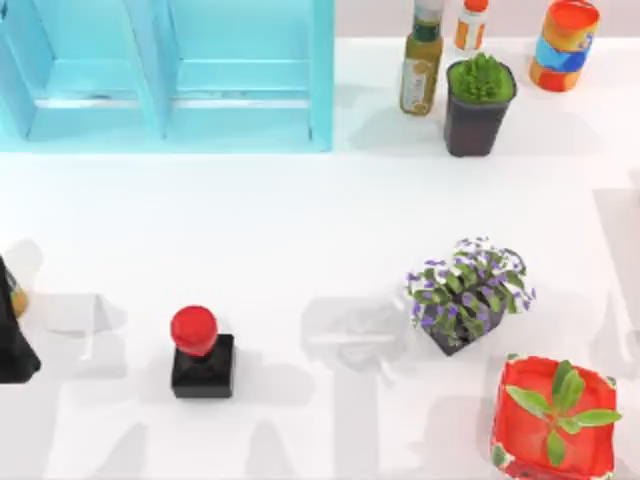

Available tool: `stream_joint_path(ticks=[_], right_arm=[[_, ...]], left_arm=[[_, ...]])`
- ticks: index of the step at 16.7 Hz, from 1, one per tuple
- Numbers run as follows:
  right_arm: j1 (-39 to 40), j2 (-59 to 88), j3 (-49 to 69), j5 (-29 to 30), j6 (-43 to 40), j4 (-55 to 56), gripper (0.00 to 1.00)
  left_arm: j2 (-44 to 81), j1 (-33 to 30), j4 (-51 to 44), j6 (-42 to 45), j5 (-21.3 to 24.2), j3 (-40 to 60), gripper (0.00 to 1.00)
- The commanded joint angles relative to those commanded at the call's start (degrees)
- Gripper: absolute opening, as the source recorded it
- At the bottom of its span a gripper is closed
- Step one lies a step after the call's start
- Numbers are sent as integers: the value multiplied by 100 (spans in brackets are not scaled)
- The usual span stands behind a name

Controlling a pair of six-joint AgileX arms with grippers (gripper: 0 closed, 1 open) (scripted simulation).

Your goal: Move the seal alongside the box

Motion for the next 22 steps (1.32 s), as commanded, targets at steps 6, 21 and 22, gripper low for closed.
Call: stream_joint_path(ticks=[6,21,22], right_arm=[[217,478,545,78,183,-246,100],[3530,7272,7591,1068,3298,-4403,100],[3791,7834,8158,1128,3566,-4763,100]], left_arm=[[0,0,0,0,0,0,100],[0,0,0,0,0,0,100],[0,0,0,0,0,0,100]])
